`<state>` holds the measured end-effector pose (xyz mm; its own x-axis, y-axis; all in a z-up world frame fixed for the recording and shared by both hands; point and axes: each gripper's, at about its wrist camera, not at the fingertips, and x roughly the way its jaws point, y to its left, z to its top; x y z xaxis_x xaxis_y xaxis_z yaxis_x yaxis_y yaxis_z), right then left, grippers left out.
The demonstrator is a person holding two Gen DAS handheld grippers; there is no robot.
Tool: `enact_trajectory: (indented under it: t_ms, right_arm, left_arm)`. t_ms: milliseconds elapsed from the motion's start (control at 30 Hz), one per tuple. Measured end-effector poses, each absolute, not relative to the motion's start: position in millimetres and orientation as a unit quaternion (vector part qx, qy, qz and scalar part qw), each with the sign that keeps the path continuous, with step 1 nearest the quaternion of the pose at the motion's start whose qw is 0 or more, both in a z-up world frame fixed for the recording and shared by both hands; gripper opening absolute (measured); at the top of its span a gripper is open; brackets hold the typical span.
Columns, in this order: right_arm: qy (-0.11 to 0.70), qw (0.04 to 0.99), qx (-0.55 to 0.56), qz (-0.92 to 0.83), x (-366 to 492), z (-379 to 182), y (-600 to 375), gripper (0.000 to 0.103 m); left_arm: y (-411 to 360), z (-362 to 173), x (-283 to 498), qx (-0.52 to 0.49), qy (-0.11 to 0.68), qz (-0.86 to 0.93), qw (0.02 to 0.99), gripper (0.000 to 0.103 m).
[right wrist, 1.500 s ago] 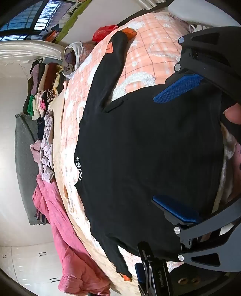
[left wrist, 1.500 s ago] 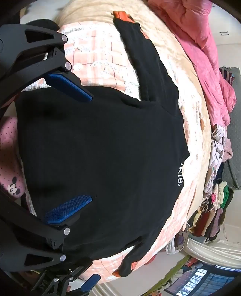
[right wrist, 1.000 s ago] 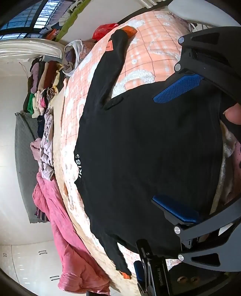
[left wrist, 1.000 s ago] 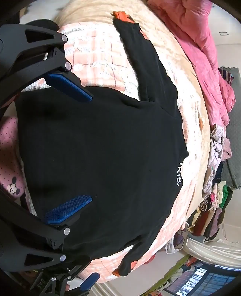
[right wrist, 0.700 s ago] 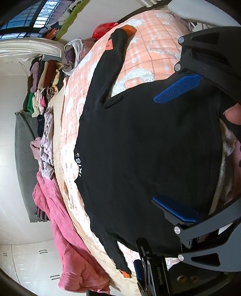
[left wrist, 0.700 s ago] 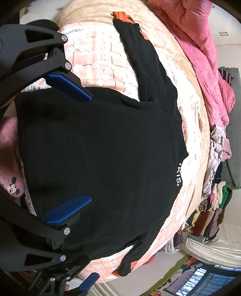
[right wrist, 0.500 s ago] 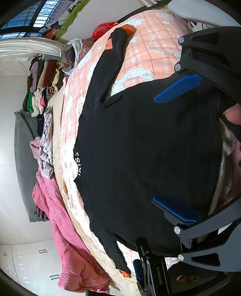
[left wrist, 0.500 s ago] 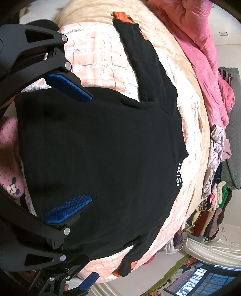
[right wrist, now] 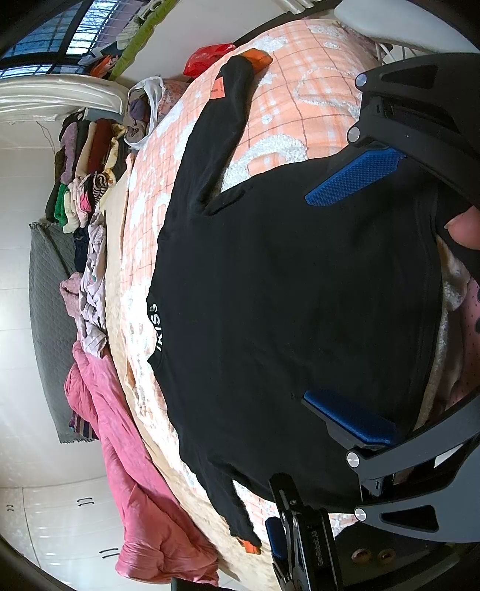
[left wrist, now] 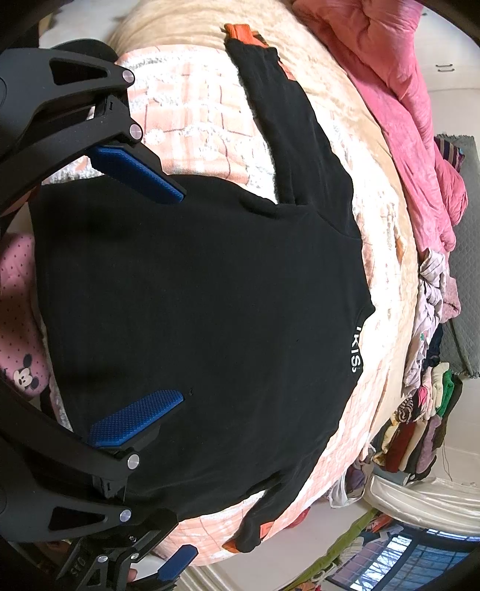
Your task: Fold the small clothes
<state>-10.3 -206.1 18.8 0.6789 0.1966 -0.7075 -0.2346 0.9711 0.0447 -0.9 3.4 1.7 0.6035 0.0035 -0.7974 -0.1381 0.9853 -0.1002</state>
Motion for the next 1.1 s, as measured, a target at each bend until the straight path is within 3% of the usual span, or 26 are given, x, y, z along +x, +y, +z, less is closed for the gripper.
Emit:
enact_trajectory:
  t_ms: [1100]
  right_arm:
    - [0.38, 0.918, -0.016, 0.113, -3, 23, -210, 0.099]
  left_arm:
    - [-6, 5, 11, -0.059, 0.443, 0.042, 0.893, 0.095]
